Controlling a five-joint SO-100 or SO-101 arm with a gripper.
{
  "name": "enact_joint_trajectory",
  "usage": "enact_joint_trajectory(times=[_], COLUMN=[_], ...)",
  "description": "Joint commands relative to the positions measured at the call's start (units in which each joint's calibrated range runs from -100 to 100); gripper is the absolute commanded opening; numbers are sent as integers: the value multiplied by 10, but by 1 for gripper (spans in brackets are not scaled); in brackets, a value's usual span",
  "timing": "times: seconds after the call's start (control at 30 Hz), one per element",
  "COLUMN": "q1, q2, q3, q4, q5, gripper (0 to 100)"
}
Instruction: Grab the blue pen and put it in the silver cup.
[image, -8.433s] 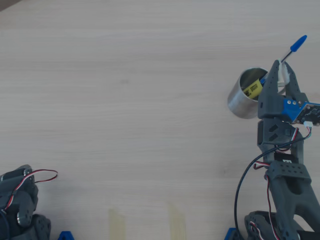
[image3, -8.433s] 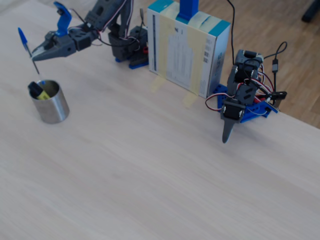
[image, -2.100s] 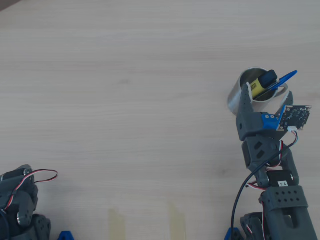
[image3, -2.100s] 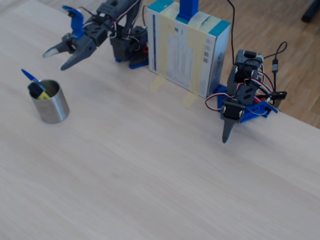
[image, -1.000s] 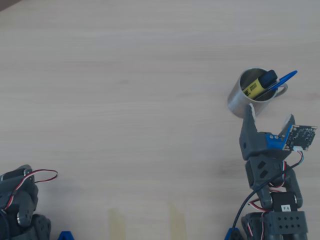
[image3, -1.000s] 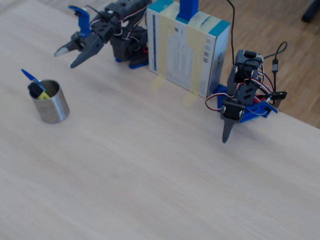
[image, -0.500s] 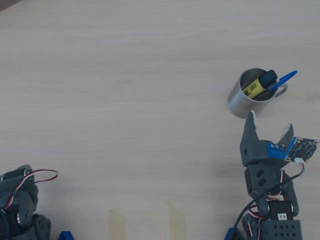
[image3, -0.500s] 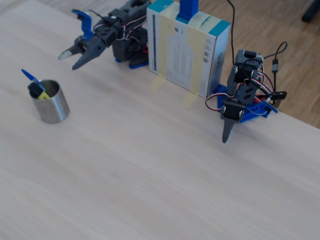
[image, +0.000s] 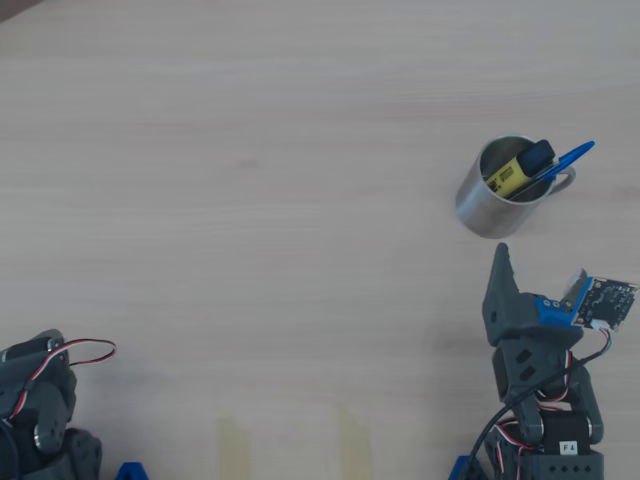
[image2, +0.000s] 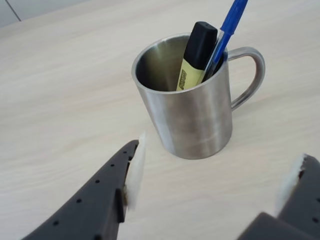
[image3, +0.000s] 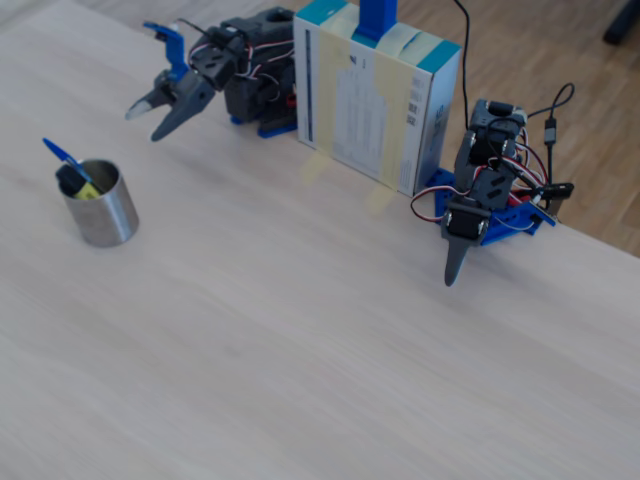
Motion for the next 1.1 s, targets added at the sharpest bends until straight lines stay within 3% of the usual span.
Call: enact_joint_trajectory(times=[0.0,1.07], q1=[4,-2], q2=[-8,-12], q3=[4,4], q4=[14,280], q5=[-1,2], gripper=[41,41])
